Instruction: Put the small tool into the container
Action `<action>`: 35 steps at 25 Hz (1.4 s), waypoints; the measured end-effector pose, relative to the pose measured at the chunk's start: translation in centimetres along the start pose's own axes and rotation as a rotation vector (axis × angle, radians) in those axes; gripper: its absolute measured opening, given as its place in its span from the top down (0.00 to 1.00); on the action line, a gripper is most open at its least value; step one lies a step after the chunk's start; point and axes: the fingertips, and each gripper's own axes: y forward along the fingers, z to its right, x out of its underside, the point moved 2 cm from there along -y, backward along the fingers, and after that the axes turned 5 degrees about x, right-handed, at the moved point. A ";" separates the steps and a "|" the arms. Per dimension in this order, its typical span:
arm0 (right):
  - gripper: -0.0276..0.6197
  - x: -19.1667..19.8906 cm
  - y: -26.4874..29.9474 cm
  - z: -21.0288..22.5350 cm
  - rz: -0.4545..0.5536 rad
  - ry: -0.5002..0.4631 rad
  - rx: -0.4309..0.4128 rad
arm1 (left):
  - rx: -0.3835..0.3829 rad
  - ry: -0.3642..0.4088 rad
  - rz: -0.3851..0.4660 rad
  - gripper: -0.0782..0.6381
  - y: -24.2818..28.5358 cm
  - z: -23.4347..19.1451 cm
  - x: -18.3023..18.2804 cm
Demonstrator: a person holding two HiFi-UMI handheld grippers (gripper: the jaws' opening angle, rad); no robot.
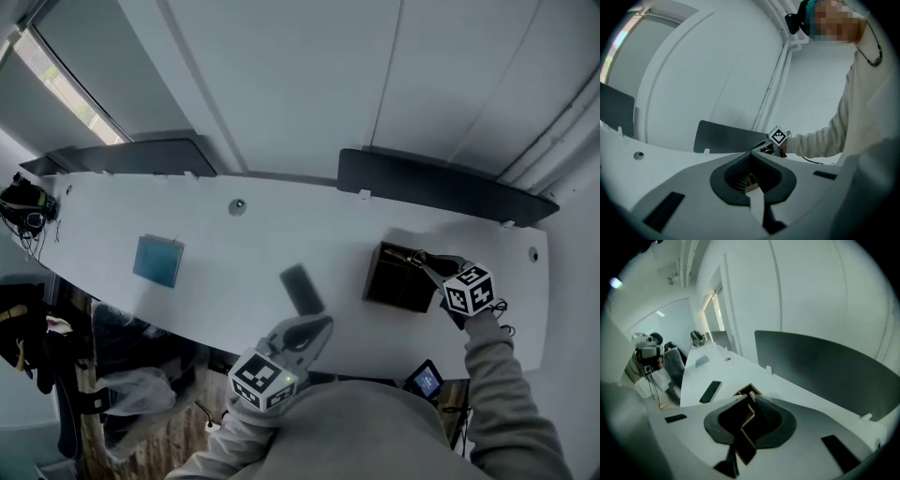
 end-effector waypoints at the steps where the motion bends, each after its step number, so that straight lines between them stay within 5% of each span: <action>1: 0.89 -0.2 -0.6 0.1 0.025 0.047 0.008 | 0.007 0.011 -0.005 0.90 0.2 -0.1 -0.2; 8: 0.92 -2.3 -6.3 -0.1 0.238 0.238 0.032 | 0.078 0.100 -0.043 0.90 2.5 0.4 -2.4; 23: 0.92 -10.5 -20.7 -6.7 0.561 0.159 0.041 | 0.208 0.197 0.047 0.90 6.6 2.8 -9.1; 27: 0.93 -10.7 -22.6 -6.7 0.597 0.161 0.085 | 0.244 0.279 0.076 0.90 7.8 4.1 -10.7; 35: 0.93 -9.4 -22.7 -7.2 0.574 0.162 0.092 | 0.248 0.302 0.105 0.90 8.1 4.8 -11.6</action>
